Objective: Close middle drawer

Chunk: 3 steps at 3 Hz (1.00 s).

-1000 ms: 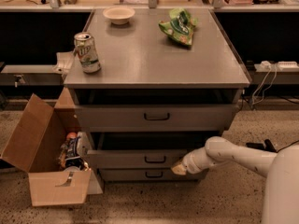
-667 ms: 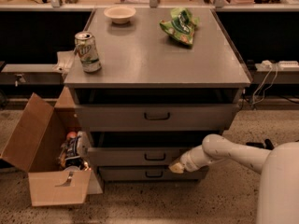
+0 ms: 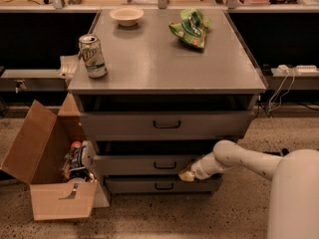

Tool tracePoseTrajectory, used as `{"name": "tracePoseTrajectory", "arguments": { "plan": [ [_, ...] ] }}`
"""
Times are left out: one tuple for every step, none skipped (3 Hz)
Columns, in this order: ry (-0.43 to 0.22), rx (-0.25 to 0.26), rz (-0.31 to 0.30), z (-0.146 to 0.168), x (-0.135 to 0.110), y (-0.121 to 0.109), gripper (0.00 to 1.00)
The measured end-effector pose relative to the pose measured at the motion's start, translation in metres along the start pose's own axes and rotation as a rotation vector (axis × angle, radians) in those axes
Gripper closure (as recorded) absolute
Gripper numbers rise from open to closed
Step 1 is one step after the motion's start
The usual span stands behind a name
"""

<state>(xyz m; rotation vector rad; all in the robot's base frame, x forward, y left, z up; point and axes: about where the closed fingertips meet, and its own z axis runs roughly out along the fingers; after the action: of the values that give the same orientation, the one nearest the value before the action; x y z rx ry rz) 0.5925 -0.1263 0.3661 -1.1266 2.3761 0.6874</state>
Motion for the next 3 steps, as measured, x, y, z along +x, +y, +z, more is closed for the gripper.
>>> {"name": "tracePoseTrajectory", "arguments": {
  "plan": [
    [-0.001, -0.001, -0.002, 0.0016, -0.0015, -0.0002, 1.0],
    [-0.002, -0.002, -0.005, 0.0027, -0.003, -0.0003, 1.0],
    [-0.009, 0.001, -0.015, -0.0007, -0.0057, -0.0022, 1.0]
  ]
}}
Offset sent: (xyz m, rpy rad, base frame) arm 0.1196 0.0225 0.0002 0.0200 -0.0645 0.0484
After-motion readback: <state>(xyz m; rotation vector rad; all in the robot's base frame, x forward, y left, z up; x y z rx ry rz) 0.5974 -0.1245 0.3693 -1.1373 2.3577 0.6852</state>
